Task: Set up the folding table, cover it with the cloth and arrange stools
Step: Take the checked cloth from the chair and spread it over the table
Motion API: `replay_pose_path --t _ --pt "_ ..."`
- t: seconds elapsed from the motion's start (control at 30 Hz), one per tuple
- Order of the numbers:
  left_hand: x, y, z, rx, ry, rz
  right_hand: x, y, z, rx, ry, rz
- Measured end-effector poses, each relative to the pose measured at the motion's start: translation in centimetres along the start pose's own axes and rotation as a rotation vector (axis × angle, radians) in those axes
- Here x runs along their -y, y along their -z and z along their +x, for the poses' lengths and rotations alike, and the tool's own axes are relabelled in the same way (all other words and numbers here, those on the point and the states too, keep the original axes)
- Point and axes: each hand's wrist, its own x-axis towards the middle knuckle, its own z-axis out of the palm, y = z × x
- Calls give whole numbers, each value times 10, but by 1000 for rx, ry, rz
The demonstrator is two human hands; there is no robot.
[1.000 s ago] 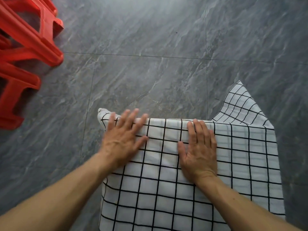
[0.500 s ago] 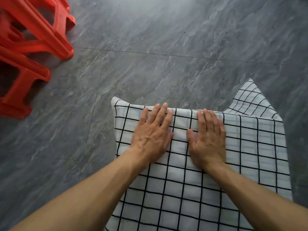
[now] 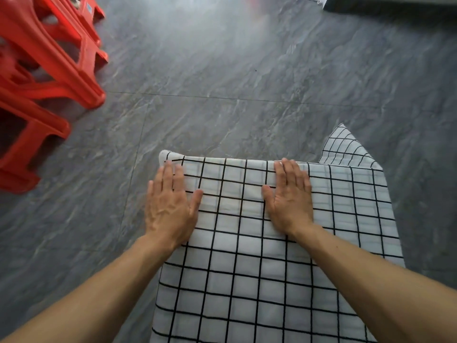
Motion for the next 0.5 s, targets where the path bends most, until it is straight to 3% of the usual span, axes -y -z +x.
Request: replay_pose_path --t 0.1,0.27,0.5 --pt "-26 7 -4 -3 -100 42 0 14 2 47 38 67" --pt "-61 13 -8 13 -181 53 -6 47 -5 -19 103 239" --pt "-141 0 -20 61 -306 1 -90 80 -49 -190 -105 417"
